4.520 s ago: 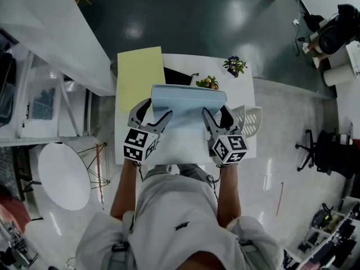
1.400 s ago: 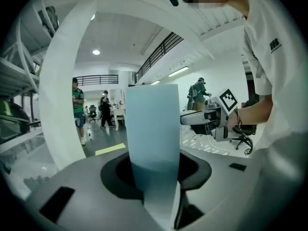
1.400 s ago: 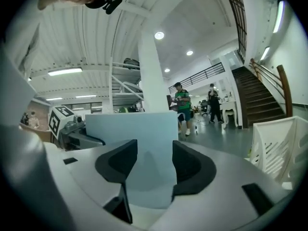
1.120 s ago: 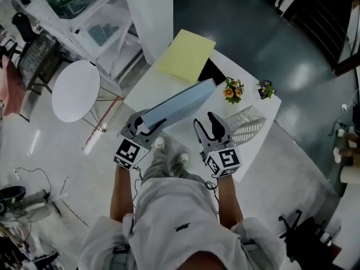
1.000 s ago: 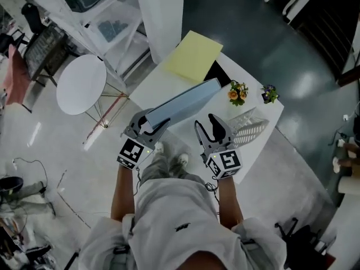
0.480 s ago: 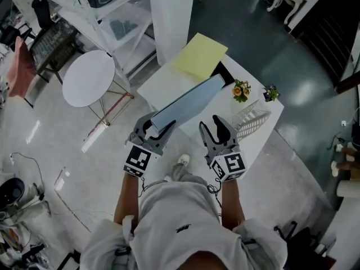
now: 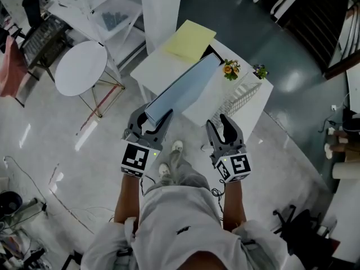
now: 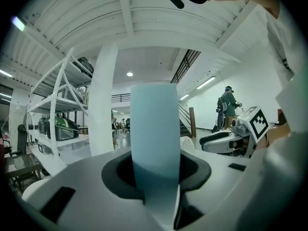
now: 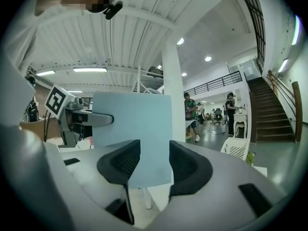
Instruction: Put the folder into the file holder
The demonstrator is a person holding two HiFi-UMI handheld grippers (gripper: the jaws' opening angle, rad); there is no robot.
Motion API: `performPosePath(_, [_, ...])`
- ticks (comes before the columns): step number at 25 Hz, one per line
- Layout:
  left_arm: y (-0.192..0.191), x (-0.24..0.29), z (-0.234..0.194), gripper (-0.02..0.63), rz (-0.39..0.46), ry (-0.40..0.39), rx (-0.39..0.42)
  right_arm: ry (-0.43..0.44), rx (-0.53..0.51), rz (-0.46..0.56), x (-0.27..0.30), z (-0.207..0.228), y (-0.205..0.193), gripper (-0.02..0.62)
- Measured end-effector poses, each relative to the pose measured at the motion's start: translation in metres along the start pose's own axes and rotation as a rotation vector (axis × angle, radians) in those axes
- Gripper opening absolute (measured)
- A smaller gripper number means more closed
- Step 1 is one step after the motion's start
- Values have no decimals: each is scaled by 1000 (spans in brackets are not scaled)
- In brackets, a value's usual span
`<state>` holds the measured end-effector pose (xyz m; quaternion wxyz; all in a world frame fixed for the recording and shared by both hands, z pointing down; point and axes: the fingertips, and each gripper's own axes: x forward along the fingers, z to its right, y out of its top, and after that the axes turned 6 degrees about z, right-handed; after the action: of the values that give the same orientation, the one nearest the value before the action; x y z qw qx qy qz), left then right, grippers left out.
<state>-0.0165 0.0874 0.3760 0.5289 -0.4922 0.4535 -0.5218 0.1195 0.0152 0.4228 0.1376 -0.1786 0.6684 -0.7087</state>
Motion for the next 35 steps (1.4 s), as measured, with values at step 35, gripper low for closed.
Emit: performPosePath(35, [52, 96, 153, 156, 110, 54, -80, -39, 40, -16, -113, 151, -11, 170])
